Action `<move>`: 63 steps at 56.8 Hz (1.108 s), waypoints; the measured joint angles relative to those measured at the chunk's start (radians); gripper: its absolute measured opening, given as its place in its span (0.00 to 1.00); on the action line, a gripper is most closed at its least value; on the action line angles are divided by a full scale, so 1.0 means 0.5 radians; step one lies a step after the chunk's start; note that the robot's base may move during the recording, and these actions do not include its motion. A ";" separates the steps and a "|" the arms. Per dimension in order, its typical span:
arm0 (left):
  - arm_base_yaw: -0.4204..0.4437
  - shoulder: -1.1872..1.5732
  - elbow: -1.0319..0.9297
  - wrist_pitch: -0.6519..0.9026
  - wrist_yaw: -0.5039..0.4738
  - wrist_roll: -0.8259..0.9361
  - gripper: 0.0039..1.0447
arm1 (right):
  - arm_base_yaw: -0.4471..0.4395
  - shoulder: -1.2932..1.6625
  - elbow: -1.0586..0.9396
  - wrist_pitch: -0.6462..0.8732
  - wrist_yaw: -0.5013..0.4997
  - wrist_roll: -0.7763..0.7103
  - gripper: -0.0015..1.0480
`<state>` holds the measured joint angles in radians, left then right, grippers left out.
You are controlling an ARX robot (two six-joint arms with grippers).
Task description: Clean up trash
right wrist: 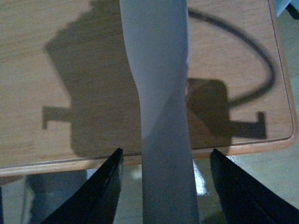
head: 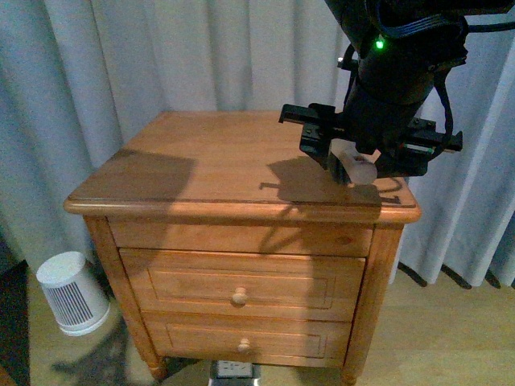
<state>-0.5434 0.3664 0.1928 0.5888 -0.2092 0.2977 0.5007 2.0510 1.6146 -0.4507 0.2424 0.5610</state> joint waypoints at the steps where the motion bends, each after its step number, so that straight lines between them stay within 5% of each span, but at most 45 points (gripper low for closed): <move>1: 0.000 0.000 0.000 0.000 0.000 0.000 0.26 | 0.000 0.000 0.000 0.000 -0.002 0.000 0.49; 13: 0.000 0.000 0.000 0.000 0.000 0.000 0.26 | 0.000 -0.024 -0.040 0.039 -0.034 0.004 0.21; 30: 0.000 0.000 0.000 0.000 0.000 0.000 0.26 | -0.003 -0.275 -0.314 0.259 -0.027 -0.011 0.20; 46: 0.000 0.000 0.000 0.000 0.000 0.000 0.26 | -0.003 -1.153 -1.131 1.222 0.336 -0.565 0.20; 63: 0.000 0.000 0.000 0.000 0.000 0.000 0.26 | 0.056 -2.132 -1.832 1.594 0.552 -1.042 0.20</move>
<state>-0.5434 0.3664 0.1928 0.5888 -0.2092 0.2977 0.5285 0.9848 0.6987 0.3462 0.5182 0.0399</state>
